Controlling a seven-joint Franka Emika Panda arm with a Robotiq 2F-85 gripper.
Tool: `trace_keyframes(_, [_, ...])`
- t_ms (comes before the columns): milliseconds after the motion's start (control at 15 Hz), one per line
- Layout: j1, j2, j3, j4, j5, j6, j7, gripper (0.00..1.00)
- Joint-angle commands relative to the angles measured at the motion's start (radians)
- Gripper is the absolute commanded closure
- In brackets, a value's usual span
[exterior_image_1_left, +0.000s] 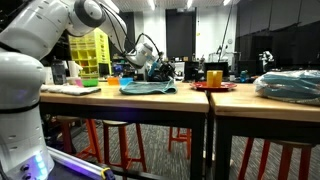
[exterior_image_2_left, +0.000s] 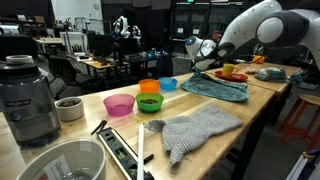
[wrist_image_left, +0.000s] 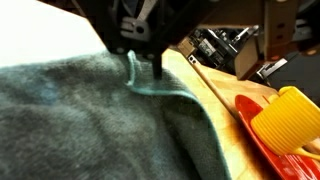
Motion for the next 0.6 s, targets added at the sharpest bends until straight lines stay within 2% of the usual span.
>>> trace_keyframes(0, [0.012,-0.015,-0.013,-0.009,-0.018,-0.008,0.044,0.26])
trace_keyframes(333, [0.007,-0.005,-0.024,-0.003,-0.026,-0.025,0.063,0.20])
trace_keyframes(533, [0.000,0.008,-0.028,0.007,-0.021,-0.039,0.064,0.22])
